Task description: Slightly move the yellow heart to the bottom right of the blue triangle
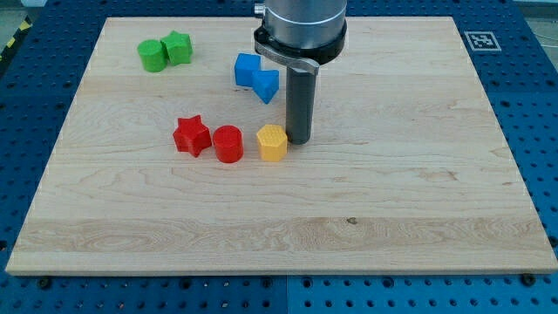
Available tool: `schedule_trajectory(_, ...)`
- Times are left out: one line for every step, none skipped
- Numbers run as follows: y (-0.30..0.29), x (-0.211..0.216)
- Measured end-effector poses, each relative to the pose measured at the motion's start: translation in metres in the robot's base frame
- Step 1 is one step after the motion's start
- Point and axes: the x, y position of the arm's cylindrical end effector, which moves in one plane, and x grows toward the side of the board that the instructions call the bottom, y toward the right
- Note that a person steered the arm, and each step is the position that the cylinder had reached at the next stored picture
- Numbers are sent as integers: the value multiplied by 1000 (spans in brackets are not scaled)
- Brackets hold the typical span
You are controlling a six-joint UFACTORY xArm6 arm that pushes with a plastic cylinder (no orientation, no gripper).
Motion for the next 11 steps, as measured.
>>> schedule_trajectory(25, -25)
schedule_trajectory(44, -66)
schedule_trajectory(47, -97)
schedule_trajectory(47, -99)
schedule_trajectory(41, -97)
schedule_trajectory(23, -97)
schedule_trajectory(8, -97)
schedule_trajectory(6, -95)
schedule_trajectory(6, -76)
schedule_trajectory(6, -67)
schedule_trajectory(6, -72)
